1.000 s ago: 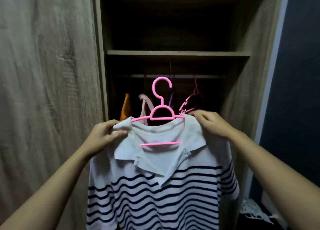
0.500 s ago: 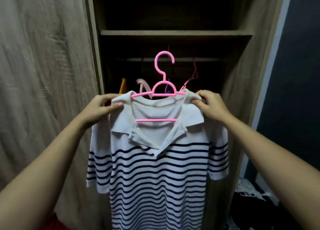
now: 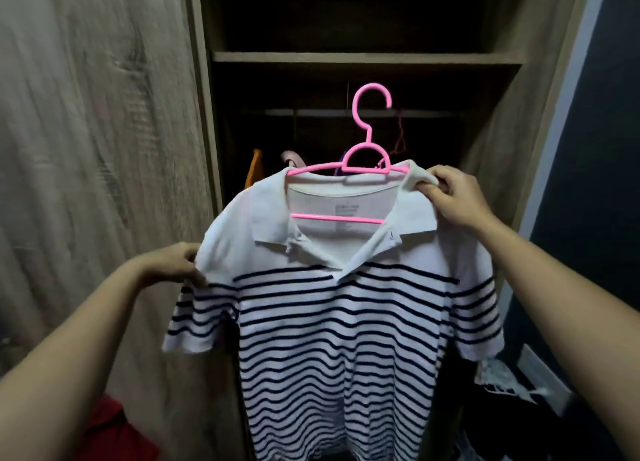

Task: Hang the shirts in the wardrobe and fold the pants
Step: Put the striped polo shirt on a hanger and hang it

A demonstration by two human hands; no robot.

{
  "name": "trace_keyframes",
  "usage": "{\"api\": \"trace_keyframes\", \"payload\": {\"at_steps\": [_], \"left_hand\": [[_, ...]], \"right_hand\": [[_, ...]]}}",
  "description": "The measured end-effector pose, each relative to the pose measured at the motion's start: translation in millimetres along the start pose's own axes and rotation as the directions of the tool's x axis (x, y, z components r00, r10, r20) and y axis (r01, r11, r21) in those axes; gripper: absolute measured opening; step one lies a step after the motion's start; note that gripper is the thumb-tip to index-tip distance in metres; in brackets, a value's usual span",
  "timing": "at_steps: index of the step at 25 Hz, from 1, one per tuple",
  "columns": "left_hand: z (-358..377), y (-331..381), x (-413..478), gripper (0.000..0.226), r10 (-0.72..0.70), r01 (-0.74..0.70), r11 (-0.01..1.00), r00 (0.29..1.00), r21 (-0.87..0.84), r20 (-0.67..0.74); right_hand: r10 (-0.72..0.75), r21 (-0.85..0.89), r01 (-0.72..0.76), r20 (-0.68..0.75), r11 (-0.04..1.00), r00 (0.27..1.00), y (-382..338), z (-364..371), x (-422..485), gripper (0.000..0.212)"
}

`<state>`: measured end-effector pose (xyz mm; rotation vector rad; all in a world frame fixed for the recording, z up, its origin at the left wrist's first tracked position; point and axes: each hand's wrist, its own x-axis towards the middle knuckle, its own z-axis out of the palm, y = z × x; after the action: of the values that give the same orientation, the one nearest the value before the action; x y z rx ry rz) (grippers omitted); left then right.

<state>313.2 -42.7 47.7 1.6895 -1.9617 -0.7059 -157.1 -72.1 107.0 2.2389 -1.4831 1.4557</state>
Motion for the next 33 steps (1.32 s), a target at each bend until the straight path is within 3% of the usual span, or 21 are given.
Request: {"api": "trace_keyframes", "payload": {"at_steps": [2, 4, 8, 10, 12, 15, 17, 19, 23, 25, 28, 33], "left_hand": [[-17, 23, -8, 0.066, 0.172, -0.129, 0.921, 0.981, -0.368, 0.086], [-26, 53, -12, 0.078, 0.308, -0.268, 0.808, 0.951, -0.525, -0.012], [-12, 92, -18, 0.060, 0.359, -0.333, 0.910, 0.931, -0.248, 0.067], [-2, 93, -21, 0.047, 0.344, -0.312, 0.917, 0.934, -0.250, 0.099], [3, 96, -27, 0.042, 0.328, -0.304, 0.927, 0.941, -0.220, 0.085], [5, 110, -36, 0.047, 0.323, -0.332, 0.940, 0.941, -0.080, -0.100], [7, 121, -43, 0.050, 0.283, -0.300, 0.953, 0.927, -0.036, -0.248], [10, 132, -47, 0.051, 0.202, -0.219, 0.976, 0.925, -0.017, -0.321], [25, 150, -36, 0.040, 0.136, -0.081, 0.985, 0.912, 0.154, -0.387], [34, 156, -25, 0.037, 0.094, -0.019, 0.983, 0.908, 0.185, -0.409], [42, 162, 7, 0.043, 0.063, 0.054, 0.969, 0.887, 0.240, -0.457], [45, 191, 86, 0.030, 0.086, 0.082, 0.955, 0.841, 0.283, -0.534]], "right_hand": [[-0.020, 0.018, 0.020, 0.049, 1.000, 0.999, 2, 1, 0, 0.005], [-0.057, 0.079, 0.047, 0.123, 0.996, 0.991, 0, 7, -1, 0.002], [-0.085, 0.174, 0.052, 0.183, 0.983, 0.979, -6, 32, 2, 0.014], [-0.051, 0.202, 0.012, 0.190, 0.979, 0.980, 0, 48, 10, 0.005], [-0.033, 0.218, -0.014, 0.212, 0.976, 0.977, 4, 66, 20, 0.011], [-0.076, 0.279, -0.015, 0.312, 0.960, 0.947, -8, 89, 40, 0.010], [-0.098, 0.411, -0.061, 0.355, 0.909, 0.930, -24, 103, 55, 0.030], [-0.048, 0.506, -0.109, 0.287, 0.856, 0.957, -33, 118, 82, 0.054], [0.093, 0.190, -0.110, 0.095, 0.976, 0.991, -50, 143, 140, 0.045], [0.235, 0.035, -0.242, 0.133, 0.970, 0.963, -52, 156, 159, 0.056], [0.352, -0.151, -0.326, 0.202, 0.933, 0.914, -39, 170, 177, 0.072], [0.355, -0.355, -0.276, 0.182, 0.893, 0.917, -2, 165, 177, 0.034]]}}
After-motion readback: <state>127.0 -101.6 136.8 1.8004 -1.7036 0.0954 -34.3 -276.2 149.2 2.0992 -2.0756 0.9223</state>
